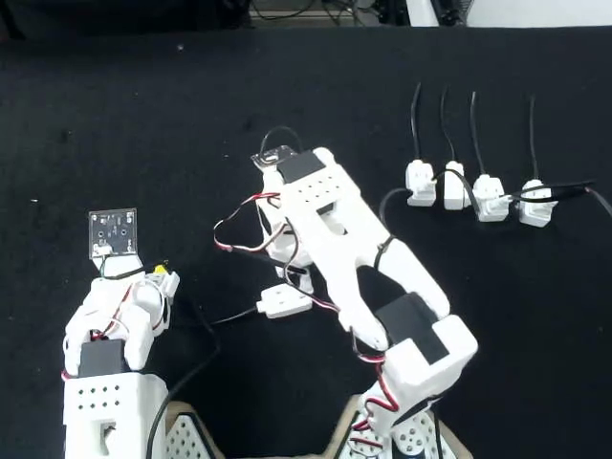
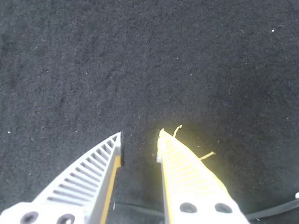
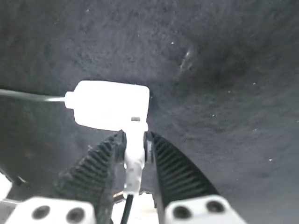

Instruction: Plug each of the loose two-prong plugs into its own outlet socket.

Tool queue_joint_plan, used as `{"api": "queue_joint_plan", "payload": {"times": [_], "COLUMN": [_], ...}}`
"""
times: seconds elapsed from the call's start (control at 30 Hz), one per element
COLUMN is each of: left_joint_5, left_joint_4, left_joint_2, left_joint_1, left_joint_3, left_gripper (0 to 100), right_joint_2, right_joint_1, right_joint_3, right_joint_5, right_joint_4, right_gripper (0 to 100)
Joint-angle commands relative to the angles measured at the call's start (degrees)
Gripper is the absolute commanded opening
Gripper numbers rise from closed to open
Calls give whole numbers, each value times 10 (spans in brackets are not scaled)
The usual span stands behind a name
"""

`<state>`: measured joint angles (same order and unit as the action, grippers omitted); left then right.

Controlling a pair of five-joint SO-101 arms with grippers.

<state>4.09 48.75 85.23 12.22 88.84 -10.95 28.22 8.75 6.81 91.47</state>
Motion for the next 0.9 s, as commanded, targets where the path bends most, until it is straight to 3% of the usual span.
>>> {"api": "queue_joint_plan", "payload": {"times": [0.0, 0.57, 0.87], "left_joint_5": [-2, -2, -2], "left_joint_4": [-10, -10, -10], "left_joint_2": [7, 7, 7], "left_joint_1": [6, 6, 6], "left_joint_3": [-3, -3, -3], "left_gripper": [130, 130, 130], "right_joint_2": [43, 37, -34], "right_joint_1": [-8, -9, -11], "right_joint_3": [-15, 3, -27], "right_joint_5": [-41, 7, 7], "right_joint_4": [9, -8, 7], "right_gripper": [11, 11, 11]}}
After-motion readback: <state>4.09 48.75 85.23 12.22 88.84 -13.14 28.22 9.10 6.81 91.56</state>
